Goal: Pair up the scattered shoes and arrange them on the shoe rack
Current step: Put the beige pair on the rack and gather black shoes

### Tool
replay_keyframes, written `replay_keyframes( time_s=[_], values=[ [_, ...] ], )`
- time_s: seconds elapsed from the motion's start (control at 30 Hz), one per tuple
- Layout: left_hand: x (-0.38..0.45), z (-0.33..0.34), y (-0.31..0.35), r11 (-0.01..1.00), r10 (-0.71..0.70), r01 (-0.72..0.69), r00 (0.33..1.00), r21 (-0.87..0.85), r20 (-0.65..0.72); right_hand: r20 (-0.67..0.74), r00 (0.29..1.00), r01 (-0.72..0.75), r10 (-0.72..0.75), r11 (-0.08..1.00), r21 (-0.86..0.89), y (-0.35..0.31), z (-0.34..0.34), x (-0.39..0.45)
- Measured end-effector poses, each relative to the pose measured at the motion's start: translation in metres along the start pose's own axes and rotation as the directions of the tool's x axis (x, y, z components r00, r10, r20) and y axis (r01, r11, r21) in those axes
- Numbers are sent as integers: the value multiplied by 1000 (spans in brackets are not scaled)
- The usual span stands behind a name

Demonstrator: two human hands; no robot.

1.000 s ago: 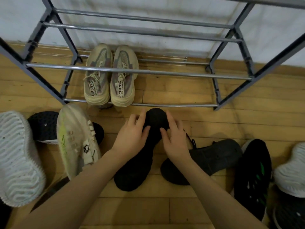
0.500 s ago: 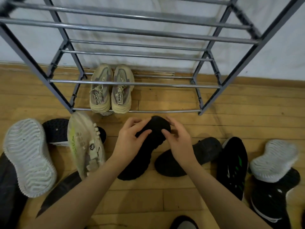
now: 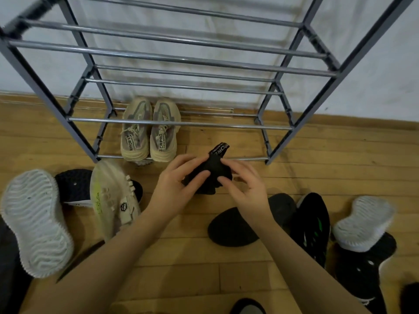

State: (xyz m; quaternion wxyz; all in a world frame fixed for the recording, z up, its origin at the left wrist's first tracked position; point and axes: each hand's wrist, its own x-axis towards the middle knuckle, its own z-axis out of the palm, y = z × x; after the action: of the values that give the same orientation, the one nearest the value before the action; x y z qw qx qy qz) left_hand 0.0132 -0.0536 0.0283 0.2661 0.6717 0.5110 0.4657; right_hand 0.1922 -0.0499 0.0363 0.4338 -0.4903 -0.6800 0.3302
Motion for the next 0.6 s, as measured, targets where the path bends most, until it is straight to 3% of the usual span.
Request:
replay_keyframes(
  time_s=[0.13, 0.2, 0.3, 0.4, 0.5, 0.6],
  values=[
    [-31, 8, 11, 982, -154, 150, 988, -114, -21, 61, 998, -35, 35, 999, 8, -2, -1, -24],
    [-48, 11, 12, 939, -324, 324, 946, -117, 23, 43, 999, -27, 27, 1000, 0, -1, -1, -38],
    [-75, 17, 4, 861, -508, 506, 854, 49, 114, -15, 1000, -16, 15, 997, -71, 7, -1, -58],
    [-89, 25, -14, 796, -601, 551, 770, 252, 215, 60, 980, -179, 191, 970, -161, 22, 8, -75],
    [-92, 31, -36, 705, -689, 554, 684, 443, 240, 215, 905, -284, 366, 899, -334, 46, 23, -85],
    [-94, 35, -48, 658, -735, 548, 615, 516, 285, 323, 812, -267, 487, 800, -537, 59, 39, -86]
  ],
)
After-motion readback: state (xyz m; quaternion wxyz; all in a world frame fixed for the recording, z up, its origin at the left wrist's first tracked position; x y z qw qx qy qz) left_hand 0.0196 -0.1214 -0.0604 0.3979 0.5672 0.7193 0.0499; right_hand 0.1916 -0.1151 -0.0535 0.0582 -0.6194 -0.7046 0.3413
